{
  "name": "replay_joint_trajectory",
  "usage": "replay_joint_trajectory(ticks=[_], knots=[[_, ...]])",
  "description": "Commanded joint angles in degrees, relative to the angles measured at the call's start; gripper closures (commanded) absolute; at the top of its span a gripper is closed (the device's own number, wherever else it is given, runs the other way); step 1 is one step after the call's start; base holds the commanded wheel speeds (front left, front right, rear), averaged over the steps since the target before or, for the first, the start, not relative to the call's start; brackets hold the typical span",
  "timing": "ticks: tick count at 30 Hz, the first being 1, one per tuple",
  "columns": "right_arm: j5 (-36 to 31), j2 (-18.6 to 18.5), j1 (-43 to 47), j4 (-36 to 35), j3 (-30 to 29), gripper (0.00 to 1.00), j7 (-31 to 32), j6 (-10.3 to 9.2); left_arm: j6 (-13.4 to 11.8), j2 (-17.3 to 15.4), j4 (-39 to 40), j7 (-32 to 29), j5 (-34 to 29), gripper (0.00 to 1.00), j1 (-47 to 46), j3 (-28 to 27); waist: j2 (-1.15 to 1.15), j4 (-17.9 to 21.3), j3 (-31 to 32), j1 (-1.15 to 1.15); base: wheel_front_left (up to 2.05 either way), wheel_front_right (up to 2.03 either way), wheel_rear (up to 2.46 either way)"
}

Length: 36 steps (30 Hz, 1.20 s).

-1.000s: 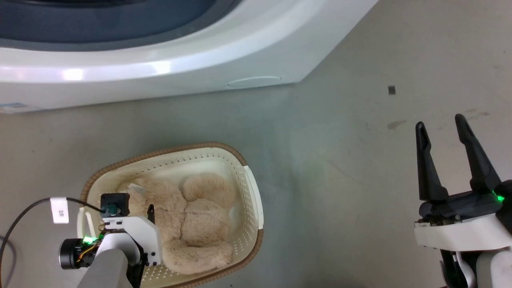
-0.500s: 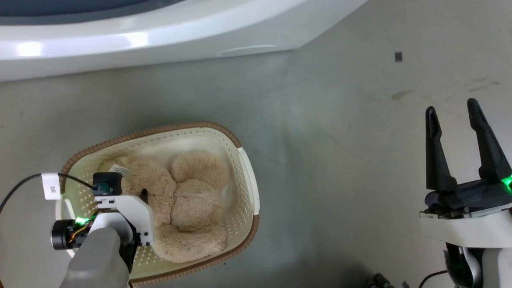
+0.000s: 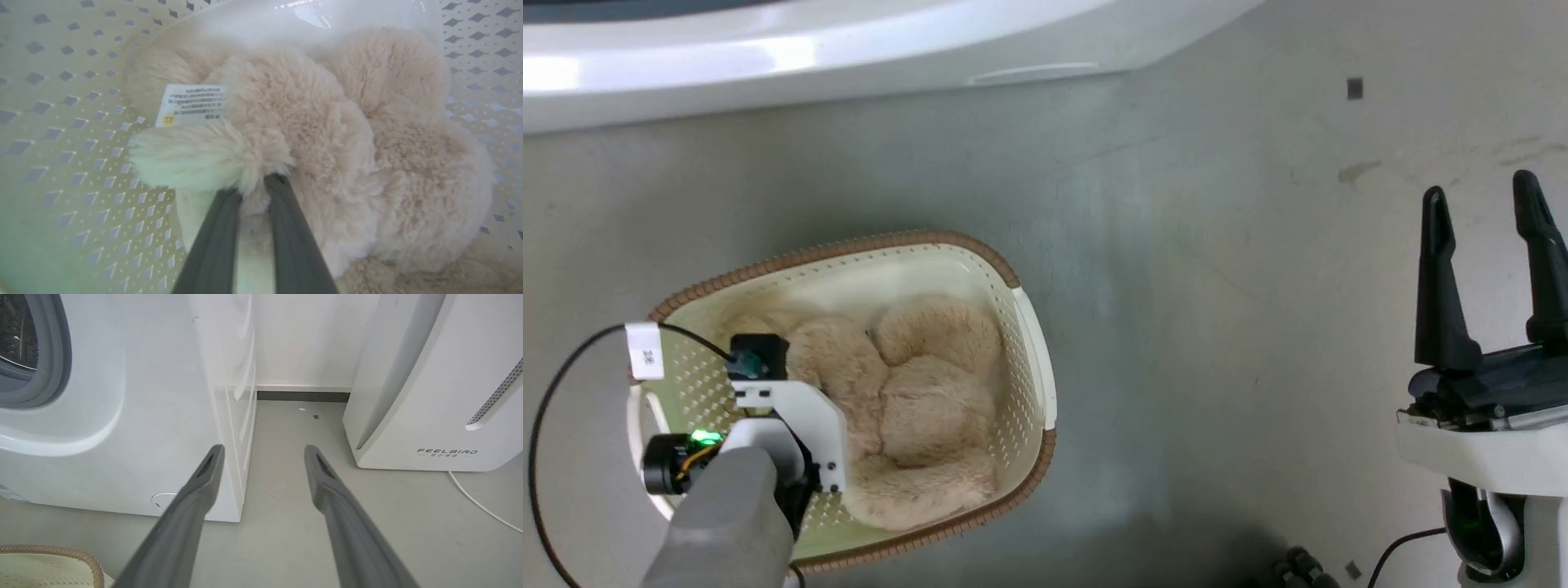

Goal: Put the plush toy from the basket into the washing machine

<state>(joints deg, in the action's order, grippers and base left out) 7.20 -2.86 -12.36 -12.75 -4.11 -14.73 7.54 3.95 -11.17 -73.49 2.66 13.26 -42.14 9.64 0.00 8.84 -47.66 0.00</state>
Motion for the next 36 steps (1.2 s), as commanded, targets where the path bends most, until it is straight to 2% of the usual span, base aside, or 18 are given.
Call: replay_joint_trajectory(ticks=[1,9,17,23,25,36], knots=[[-0.2,0.0,-0.9,0.4,-0.1,0.0,-0.3,-0.05,0.4,0.8,-0.5,0.8,0.4,1.0,1.3,0.2,0.0,-0.3,2.2,0.0,0.0,0.0,0.0],[0.2,0.0,0.2,1.7,-0.2,0.0,-0.3,-0.05,0.8,2.4,-0.5,4.6,1.8,1.0,5.5,0.0,0.0,-1.3,10.7,0.0,0.0,0.0,0.0],[-0.5,0.0,2.8,3.2,0.3,0.0,-0.3,-0.05,2.4,3.5,-0.3,10.3,1.4,1.0,9.7,2.1,0.0,-3.1,20.8,0.0,0.0,0.0,0.0],[-0.4,0.0,5.2,4.2,0.9,0.0,-0.3,-0.05,3.0,3.9,2.1,12.1,1.6,1.0,13.4,2.9,0.0,-4.4,26.8,0.0,0.0,0.0,0.0],[-0.5,0.0,6.1,4.5,0.9,0.0,-0.3,-0.05,3.1,3.9,4.3,12.3,1.8,1.0,14.9,2.9,0.0,-4.8,28.7,0.0,0.0,0.0,0.0],[-0.1,0.0,10.5,5.3,0.6,0.0,-0.3,-0.05,2.8,3.0,27.5,12.3,0.2,1.0,25.1,0.9,0.0,-6.8,36.4,0.0,0.0,0.0,0.0]])
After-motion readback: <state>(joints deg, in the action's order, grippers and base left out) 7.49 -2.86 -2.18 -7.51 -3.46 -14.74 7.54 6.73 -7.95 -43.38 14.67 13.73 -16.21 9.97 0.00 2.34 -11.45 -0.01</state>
